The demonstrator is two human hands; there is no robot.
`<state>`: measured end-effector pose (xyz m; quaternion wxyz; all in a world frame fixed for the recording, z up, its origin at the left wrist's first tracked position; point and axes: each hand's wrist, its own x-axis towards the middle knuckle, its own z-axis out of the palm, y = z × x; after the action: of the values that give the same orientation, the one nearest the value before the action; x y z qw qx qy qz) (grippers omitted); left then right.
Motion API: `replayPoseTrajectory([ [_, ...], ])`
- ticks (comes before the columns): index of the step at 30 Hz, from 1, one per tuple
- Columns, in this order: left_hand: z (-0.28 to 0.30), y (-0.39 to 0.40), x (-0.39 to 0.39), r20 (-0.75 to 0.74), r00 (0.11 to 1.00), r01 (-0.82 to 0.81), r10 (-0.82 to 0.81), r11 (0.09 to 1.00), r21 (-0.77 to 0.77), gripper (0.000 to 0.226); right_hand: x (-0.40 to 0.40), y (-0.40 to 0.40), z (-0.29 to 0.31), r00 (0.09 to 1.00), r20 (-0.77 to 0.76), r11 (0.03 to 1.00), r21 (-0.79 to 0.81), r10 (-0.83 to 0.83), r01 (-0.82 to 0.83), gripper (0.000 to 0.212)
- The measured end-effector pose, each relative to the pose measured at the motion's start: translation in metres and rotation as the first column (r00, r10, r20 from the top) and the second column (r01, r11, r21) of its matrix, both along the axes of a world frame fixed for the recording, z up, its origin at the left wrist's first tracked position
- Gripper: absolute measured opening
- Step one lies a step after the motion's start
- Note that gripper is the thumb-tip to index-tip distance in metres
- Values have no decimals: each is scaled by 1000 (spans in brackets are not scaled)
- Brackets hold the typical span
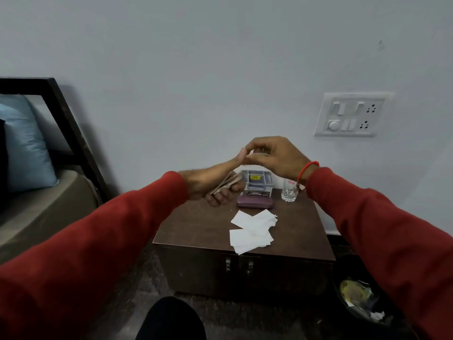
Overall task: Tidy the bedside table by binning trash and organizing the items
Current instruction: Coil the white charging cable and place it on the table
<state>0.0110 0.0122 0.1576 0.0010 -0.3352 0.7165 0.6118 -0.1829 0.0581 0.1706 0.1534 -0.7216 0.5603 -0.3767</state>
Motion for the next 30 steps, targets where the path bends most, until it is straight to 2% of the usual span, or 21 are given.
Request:
replayPoseTrajectory([
  [3,5,4,-3,-292,956,6,18,997,82,63,-1,-2,-21,962,273,995,99,5,-33,16],
  [6,14,6,-10,-470,862,-115,188,977,179,59,13,1,-43,863,505,974,209,-27,-92,18],
  [9,17,1,-16,-494,782,-312,381,924,219,59,28,6,-51,725,685,962,238,-66,-137,17],
  [12,15,-5,-20,-478,638,-505,604,797,332,58,42,10,-55,624,775,952,256,-97,-170,31],
  [15,10,-8,-22,-466,438,-493,768,639,590,60,56,12,-57,530,840,926,285,-118,-246,31],
  [17,5,-11,-21,-499,381,-424,778,627,654,61,60,11,-57,419,891,910,310,-176,-276,28],
  [20,-3,-10,-18,-567,386,-253,728,674,694,62,60,8,-61,294,931,914,298,-215,-275,27],
  [23,-6,-9,-16,-598,462,-184,655,730,658,63,62,9,-62,240,943,909,298,-232,-293,21],
  [25,-4,-11,-12,-563,546,-260,621,764,590,64,61,9,-63,209,944,913,305,-253,-271,22],
  [27,-4,-13,-9,-480,624,-447,616,786,427,65,56,7,-64,152,957,936,277,-248,-218,21],
  [30,-12,-15,-6,-428,597,-668,678,716,203,65,54,7,-64,152,965,964,232,-212,-131,16],
])
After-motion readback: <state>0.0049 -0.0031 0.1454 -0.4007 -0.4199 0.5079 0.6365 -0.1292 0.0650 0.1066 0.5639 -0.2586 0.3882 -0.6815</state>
